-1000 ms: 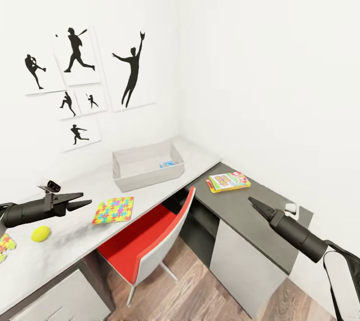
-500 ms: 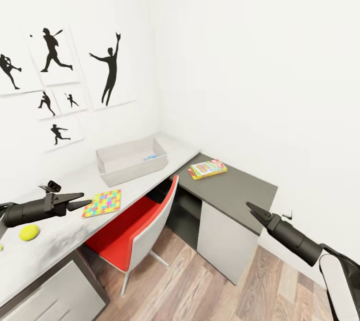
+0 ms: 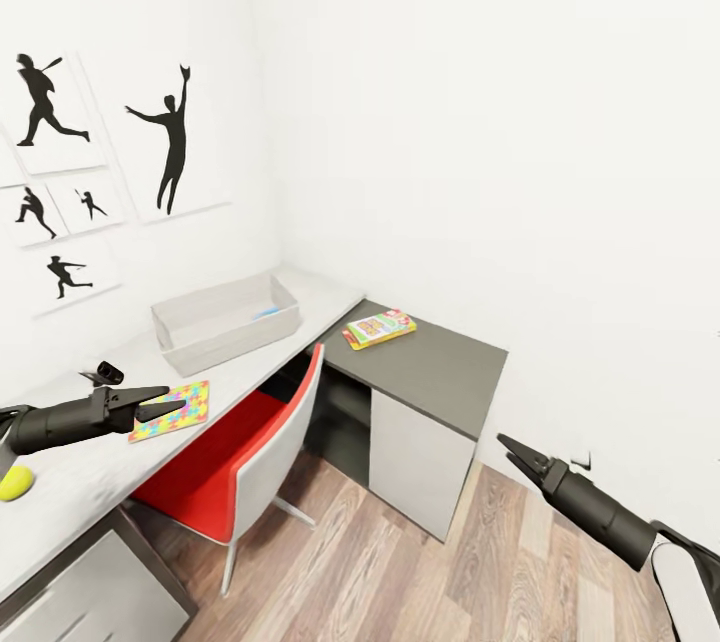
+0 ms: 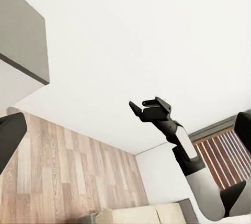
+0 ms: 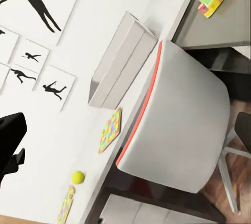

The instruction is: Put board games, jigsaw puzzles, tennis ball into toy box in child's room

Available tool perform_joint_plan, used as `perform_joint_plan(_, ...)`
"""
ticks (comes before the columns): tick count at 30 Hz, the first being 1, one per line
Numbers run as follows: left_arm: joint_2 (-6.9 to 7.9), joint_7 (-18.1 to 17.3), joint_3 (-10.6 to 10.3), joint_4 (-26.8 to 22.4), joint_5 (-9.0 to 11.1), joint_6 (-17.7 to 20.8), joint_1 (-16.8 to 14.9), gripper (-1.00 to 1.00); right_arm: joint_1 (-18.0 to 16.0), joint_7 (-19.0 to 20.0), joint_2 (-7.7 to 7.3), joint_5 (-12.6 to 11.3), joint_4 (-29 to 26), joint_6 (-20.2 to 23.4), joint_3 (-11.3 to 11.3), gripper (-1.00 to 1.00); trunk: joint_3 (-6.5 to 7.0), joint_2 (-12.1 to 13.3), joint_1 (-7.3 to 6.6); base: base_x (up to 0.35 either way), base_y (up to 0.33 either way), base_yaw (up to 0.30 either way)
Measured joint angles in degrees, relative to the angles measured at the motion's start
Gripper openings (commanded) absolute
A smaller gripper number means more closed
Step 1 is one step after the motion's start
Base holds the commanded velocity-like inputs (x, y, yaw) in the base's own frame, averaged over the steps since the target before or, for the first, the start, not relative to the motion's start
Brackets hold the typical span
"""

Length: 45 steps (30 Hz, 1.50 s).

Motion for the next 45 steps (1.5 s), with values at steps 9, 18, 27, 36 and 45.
perform_joint_plan(9, 0.01, 0.0, 0.0, 0.0, 0.0, 0.0, 0.0, 1.0, 0.2, 0.1, -0.04, -0.1, -0.1, 0.0, -0.1, 1.0, 0.0, 0.0, 0.0, -0.002, 0.0, -0.014)
perform_joint_plan(18, 0.09, 0.0, 0.1, 0.0, 0.0, -0.1, 0.0, 1.0, 0.2, 0.1, -0.09, -0.2, -0.1, 0.0, -0.2, 1.0, 0.0, 0.0, 0.0, -0.005, 0.0, -0.001)
perform_joint_plan(27, 0.08, 0.0, 0.1, 0.0, 0.0, -0.1, 0.0, 1.0, 0.3, 0.1, -0.16, -0.1, -0.1, 0.0, -0.4, 1.0, 0.0, 0.0, 0.0, -0.105, 0.0, -0.112)
perform_joint_plan(36, 0.08, 0.0, 0.1, 0.0, 0.0, -0.2, 0.0, 1.0, 0.2, 0.0, -0.22, 0.9, 3.6, -2.3, -0.3, 1.0, 0.07, 0.0, 0.0, -0.013, 0.0, -0.268)
perform_joint_plan(45, 0.15, 0.0, 0.2, 0.0, 0.0, -0.3, 0.0, 1.0, 0.2, 4.4, -4.27, 2.0, 13.4, -7.2, 0.2, 1.0, 0.65, 0.0, 0.0, 0.0, 0.0, -0.182)
